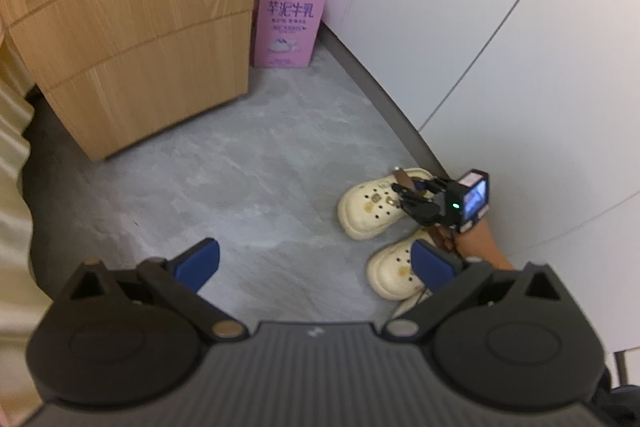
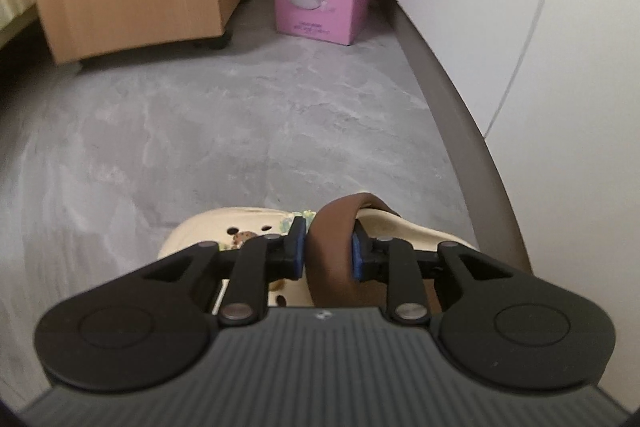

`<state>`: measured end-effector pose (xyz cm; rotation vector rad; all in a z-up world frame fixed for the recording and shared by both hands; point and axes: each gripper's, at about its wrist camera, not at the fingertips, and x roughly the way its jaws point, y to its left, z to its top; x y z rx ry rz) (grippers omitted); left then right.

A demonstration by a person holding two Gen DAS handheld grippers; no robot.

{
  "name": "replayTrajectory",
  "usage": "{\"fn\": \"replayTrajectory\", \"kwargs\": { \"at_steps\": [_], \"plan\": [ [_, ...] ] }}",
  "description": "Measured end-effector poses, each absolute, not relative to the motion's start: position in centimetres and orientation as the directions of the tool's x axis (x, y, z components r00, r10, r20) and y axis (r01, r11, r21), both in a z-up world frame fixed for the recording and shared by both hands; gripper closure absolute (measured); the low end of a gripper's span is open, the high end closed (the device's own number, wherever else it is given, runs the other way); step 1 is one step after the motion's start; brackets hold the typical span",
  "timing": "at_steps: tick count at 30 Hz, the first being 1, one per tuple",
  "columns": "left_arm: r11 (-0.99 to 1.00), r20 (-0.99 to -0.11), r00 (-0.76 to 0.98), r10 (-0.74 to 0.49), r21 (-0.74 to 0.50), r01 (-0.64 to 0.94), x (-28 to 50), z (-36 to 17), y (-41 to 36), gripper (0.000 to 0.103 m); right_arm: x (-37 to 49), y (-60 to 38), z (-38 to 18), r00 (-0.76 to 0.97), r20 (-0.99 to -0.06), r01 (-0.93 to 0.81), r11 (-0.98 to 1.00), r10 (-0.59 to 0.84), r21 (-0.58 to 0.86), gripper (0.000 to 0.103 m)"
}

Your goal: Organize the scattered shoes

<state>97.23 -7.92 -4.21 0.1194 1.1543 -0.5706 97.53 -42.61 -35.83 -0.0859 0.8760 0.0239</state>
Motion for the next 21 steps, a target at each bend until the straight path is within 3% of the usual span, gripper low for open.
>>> {"fn": "replayTrajectory", "kwargs": {
  "at_steps": [2, 5, 11, 13, 15, 16, 17, 21],
  "plan": [
    [0.852, -0.887, 0.286, -0.362, -0.191, 0.487, 96.5, -4.2, -8.0, 0.000, 97.5, -42.5, -35.7, 0.636, -0.771, -0.048, 0.996, -0.031, -0.079, 0.064],
    [0.860, -0.876, 0.319, -0.363, -0.184, 0.475, 95.1, -3.5, -7.8, 0.000, 95.9, -41.5, -34.6, 0.663, -0.746, -0.059, 0.991, -0.052, -0.122, 0.025],
    [0.879, -0.849, 0.363, -0.385, -0.216, 0.426, 92.3, -1.9, -7.3, 0.000, 89.7, -39.0, -31.6, 0.797, -0.596, 0.092, 0.995, -0.094, -0.034, 0.024],
    [0.876, -0.842, 0.367, -0.395, -0.226, 0.426, 91.1, -1.5, -7.5, 0.000, 87.9, -37.4, -31.3, 0.817, -0.567, 0.127, 0.992, -0.102, 0.005, 0.033],
    [0.871, -0.838, 0.368, -0.402, -0.228, 0.434, 89.8, -1.4, -7.7, 0.000, 86.4, -34.2, -32.3, 0.807, -0.588, 0.087, 0.996, -0.049, 0.037, 0.074],
    [0.870, -0.838, 0.366, -0.404, -0.229, 0.438, 89.2, -1.4, -7.8, 0.000, 86.1, -33.3, -32.7, 0.800, -0.600, 0.069, 0.997, -0.028, 0.045, 0.083],
    [0.867, -0.837, 0.364, -0.409, -0.232, 0.440, 88.2, -1.5, -7.8, 0.000, 85.6, -31.7, -33.6, 0.777, -0.629, 0.027, 0.997, 0.022, 0.069, 0.088],
    [0.877, -0.846, 0.369, -0.385, -0.209, 0.433, 85.3, -2.5, -7.4, 0.000, 83.8, -27.8, -37.3, 0.669, -0.725, -0.085, 0.985, 0.166, 0.148, 0.088]
  ]
}}
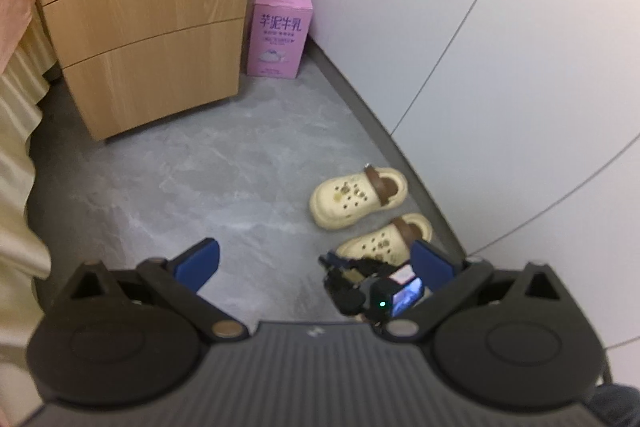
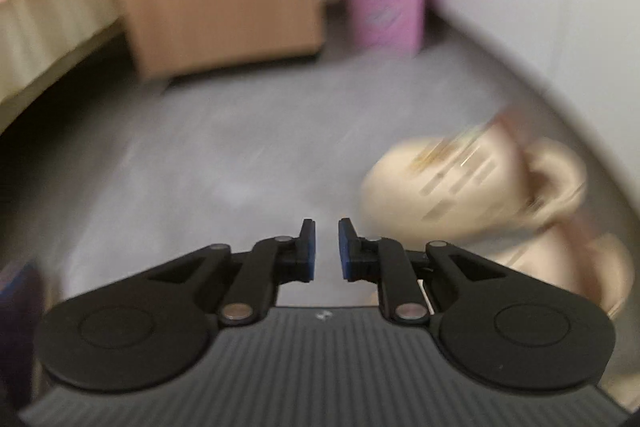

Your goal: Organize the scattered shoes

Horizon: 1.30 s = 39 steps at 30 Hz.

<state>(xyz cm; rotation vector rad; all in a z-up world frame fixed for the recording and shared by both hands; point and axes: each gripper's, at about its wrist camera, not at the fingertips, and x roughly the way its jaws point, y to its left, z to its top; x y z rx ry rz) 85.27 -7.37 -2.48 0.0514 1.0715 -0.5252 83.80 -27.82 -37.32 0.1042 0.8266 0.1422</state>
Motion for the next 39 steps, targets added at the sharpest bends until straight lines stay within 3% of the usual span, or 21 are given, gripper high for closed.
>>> {"fn": "replayTrajectory", "kwargs": {
  "at_steps": [4, 7, 8, 13, 15, 17, 23, 28, 32, 36, 39],
  "plan": [
    [0.889, -0.858, 0.360, -0.367, -0.209, 0.408, 83.7, -3.8, -7.0, 0.000, 82.6, -27.5, -39.2, 0.631, -0.760, -0.082, 0.988, 0.152, 0.129, 0.088],
    [0.891, -0.876, 0.320, -0.360, -0.221, 0.397, 82.7, -5.4, -7.1, 0.000, 82.7, -30.0, -40.0, 0.630, -0.774, 0.038, 0.993, 0.063, 0.112, 0.088],
    [0.894, -0.878, 0.319, -0.357, -0.222, 0.390, 82.4, -5.6, -7.1, 0.000, 82.7, -30.9, -39.9, 0.634, -0.772, 0.061, 0.991, 0.054, 0.119, 0.103],
    [0.913, -0.875, 0.357, -0.327, -0.195, 0.358, 81.1, -5.7, -6.6, 0.000, 81.7, -32.8, -40.0, 0.622, -0.782, 0.105, 0.986, 0.039, 0.133, 0.103],
    [0.916, -0.875, 0.356, -0.327, -0.201, 0.348, 80.6, -5.7, -6.5, 0.000, 81.3, -32.8, -40.0, 0.613, -0.790, 0.103, 0.988, 0.031, 0.119, 0.095],
    [0.918, -0.864, 0.371, -0.339, -0.218, 0.331, 79.3, -5.5, -6.6, 0.000, 80.5, -32.4, -39.0, 0.613, -0.789, 0.073, 0.991, 0.047, 0.115, 0.095],
    [0.928, -0.866, 0.406, -0.293, -0.155, 0.339, 73.5, -5.9, -7.5, 0.000, 76.0, -31.9, -31.3, 0.653, -0.746, -0.063, 0.991, 0.133, 0.121, 0.095],
    [0.941, -0.891, 0.354, -0.284, -0.189, 0.281, 68.7, -5.9, -6.6, 0.000, 72.0, -31.2, -24.1, 0.570, -0.814, -0.216, 0.976, 0.110, -0.019, 0.095],
    [0.946, -0.956, 0.230, -0.183, -0.107, 0.307, 65.9, -5.8, -7.4, 0.000, 69.2, -30.5, -17.5, 0.521, -0.848, -0.323, 0.942, 0.096, -0.092, 0.095],
    [0.886, -0.923, 0.348, -0.163, 0.018, 0.463, 63.5, -5.0, -9.2, 0.000, 66.1, -30.5, -12.2, 0.497, -0.864, -0.414, 0.897, 0.083, -0.152, 0.083],
    [0.860, -0.890, 0.405, -0.207, 0.032, 0.510, 63.4, -6.4, -9.8, 0.000, 65.8, -31.3, -13.4, 0.532, -0.837, -0.449, 0.880, 0.125, -0.154, 0.070]
  ]
}}
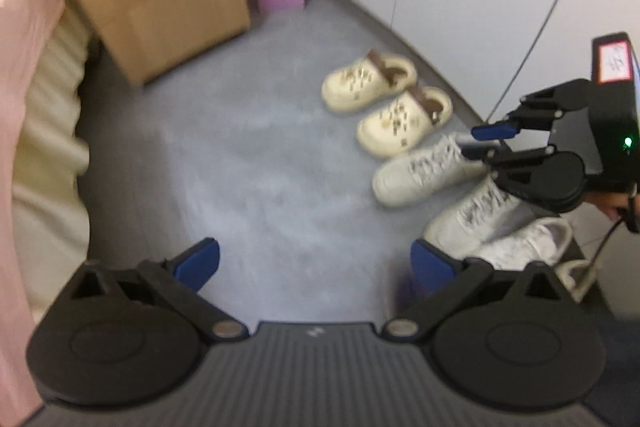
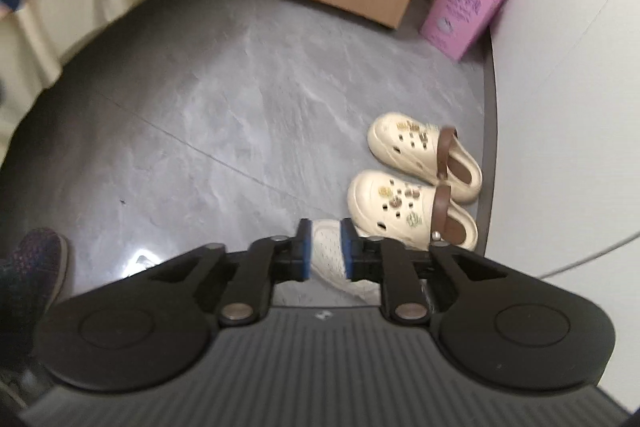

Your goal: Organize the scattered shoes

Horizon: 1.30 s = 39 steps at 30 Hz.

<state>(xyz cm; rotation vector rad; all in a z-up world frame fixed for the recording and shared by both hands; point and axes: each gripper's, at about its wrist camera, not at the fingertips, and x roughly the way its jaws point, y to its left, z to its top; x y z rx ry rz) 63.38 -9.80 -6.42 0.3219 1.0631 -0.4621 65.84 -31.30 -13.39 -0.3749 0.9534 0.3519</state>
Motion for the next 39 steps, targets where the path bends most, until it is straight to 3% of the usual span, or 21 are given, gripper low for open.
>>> {"fn": "replayTrajectory", "kwargs": {
  "at_steps": [8, 12, 18, 25, 26, 27, 30, 33, 39],
  "plan": [
    [0.806, -0.829, 0.485, -0.278, 0.073, 0.588, 65.8, -15.0, -10.7, 0.000, 63.7, -30.7, -29.1, 0.626, -0.762, -0.320, 0.946, 0.167, -0.055, 0.070],
    [0.842, -0.776, 0.565, -0.282, 0.082, 0.533, 66.4, -17.0, -8.5, 0.000, 64.9, -28.4, -35.5, 0.678, -0.723, -0.223, 0.974, 0.137, -0.025, 0.070],
    [0.913, -0.806, 0.492, -0.329, -0.137, 0.385, 68.8, -18.8, -3.9, 0.000, 69.4, -26.3, -38.8, 0.672, -0.730, -0.121, 0.991, 0.125, 0.058, 0.071],
    [0.933, -0.884, 0.385, -0.266, -0.136, 0.334, 69.0, -22.4, -3.6, 0.000, 71.6, -25.8, -40.7, 0.643, -0.765, 0.023, 0.997, 0.041, 0.073, 0.076],
    [0.932, -0.888, 0.372, -0.270, -0.145, 0.331, 68.8, -22.8, -3.6, 0.000, 71.7, -26.2, -41.0, 0.632, -0.774, 0.060, 0.995, 0.021, 0.076, 0.079],
    [0.932, -0.890, 0.364, -0.274, -0.154, 0.328, 68.5, -23.1, -3.6, 0.000, 71.8, -26.6, -41.3, 0.607, -0.795, 0.109, 0.992, -0.020, 0.059, 0.093],
    [0.925, -0.896, 0.348, -0.277, -0.151, 0.349, 67.5, -23.4, -3.9, 0.000, 71.4, -27.9, -41.5, 0.604, -0.796, 0.195, 0.975, -0.037, 0.102, 0.103],
    [0.923, -0.894, 0.360, -0.267, -0.130, 0.362, 66.9, -22.9, -4.0, 0.000, 70.6, -28.6, -41.5, 0.601, -0.799, 0.263, 0.953, -0.038, 0.152, 0.103],
    [0.918, -0.896, 0.350, -0.272, -0.133, 0.374, 66.3, -23.0, -4.4, 0.000, 68.0, -28.0, -40.7, 0.630, -0.768, 0.270, 0.960, -0.119, 0.073, 0.103]
  ]
}}
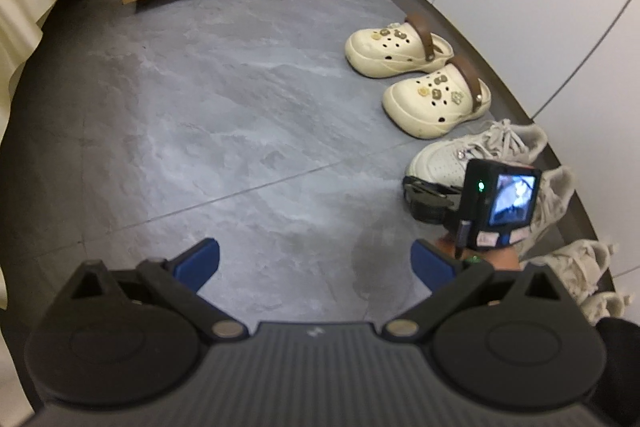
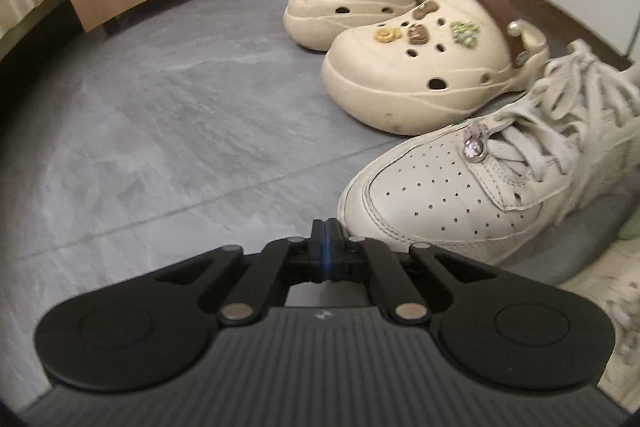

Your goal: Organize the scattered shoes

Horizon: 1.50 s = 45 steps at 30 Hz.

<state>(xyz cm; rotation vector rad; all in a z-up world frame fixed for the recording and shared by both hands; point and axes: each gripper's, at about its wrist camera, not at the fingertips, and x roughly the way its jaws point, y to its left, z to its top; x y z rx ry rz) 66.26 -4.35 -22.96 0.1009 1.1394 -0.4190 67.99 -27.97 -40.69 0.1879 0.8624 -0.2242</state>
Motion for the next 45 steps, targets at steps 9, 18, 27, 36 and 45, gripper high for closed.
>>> {"fn": "replayTrajectory", "kwargs": {
  "at_steps": [9, 18, 27, 36, 45],
  "plan": [
    [0.916, -0.907, 0.331, -0.261, -0.124, 0.382, 66.3, -23.5, -4.6, 0.000, 63.5, -27.6, -38.0, 0.720, -0.693, 0.108, 0.988, -0.001, 0.111, 0.095],
    [0.921, -0.916, 0.307, -0.258, -0.137, 0.364, 66.4, -23.8, -4.4, 0.000, 50.0, -29.7, -35.0, 0.720, -0.694, 0.156, 0.975, -0.005, 0.156, 0.095],
    [0.914, -0.922, 0.283, -0.263, -0.144, 0.380, 65.9, -24.1, -4.8, 0.000, 42.9, -40.3, -31.3, 0.661, -0.617, 0.578, 0.814, -0.427, 0.056, 0.054],
    [0.912, -0.924, 0.272, -0.268, -0.152, 0.381, 65.6, -24.1, -4.9, 0.000, 45.2, -49.8, -35.2, 0.586, -0.734, 0.740, 0.596, -0.343, 0.312, 0.044],
    [0.917, -0.929, 0.258, -0.266, -0.161, 0.366, 65.6, -24.4, -4.8, 0.000, 46.6, -50.9, -37.7, 0.719, -0.659, 0.629, 0.610, -0.220, 0.482, 0.039]
  ]
}}
